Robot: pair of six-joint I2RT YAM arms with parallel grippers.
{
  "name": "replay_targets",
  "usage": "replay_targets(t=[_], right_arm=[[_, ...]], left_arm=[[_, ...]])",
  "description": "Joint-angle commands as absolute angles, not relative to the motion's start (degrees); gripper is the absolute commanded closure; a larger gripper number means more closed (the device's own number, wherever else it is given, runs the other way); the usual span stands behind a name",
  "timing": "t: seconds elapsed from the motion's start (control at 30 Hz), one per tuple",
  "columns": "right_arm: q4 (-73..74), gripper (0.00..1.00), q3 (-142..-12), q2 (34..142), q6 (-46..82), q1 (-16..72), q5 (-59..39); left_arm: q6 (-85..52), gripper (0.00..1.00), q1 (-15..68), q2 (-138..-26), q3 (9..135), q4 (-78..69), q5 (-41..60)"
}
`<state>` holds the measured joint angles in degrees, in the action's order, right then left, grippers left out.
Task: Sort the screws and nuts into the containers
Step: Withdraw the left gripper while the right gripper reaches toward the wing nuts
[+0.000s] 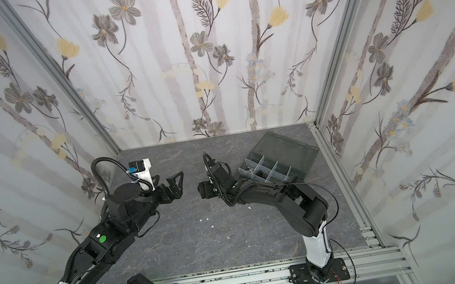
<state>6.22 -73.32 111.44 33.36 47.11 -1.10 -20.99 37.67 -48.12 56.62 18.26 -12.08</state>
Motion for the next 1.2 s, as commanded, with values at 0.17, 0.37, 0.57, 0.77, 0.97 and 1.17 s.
replay_targets(t=[0.17, 0.37, 0.57, 0.77, 0.97, 1.17], right_arm=[[0.4, 0.24, -87.0, 122.2, 31.6, 50.8, 1.2], [-3.4, 0.24, -97.9, 130.3, 29.5, 52.9, 4.1], [-4.8, 0.27, -106.7, 138.0, 26.6, 54.5, 7.5], [-3.6, 0.29, -112.9, 143.1, 24.9, 55.5, 9.1], [-1.2, 0.32, -118.6, 148.0, 23.0, 56.7, 10.9], [-0.8, 0.34, -125.0, 153.1, 23.1, 57.4, 11.6]], left_arm=[[-21.6, 0.0, 37.6, -43.4, 54.8, 18.3, -9.6], [-21.7, 0.0, 37.5, -41.4, 54.1, 19.6, -8.6], [-22.0, 0.0, 37.6, -39.4, 52.9, 20.5, -7.6], [-22.5, 0.0, 37.5, -38.3, 51.9, 20.7, -6.2], [-22.4, 0.0, 37.6, -37.4, 52.1, 21.0, -6.3], [-22.3, 0.0, 37.6, -36.5, 53.1, 21.8, -6.5]])
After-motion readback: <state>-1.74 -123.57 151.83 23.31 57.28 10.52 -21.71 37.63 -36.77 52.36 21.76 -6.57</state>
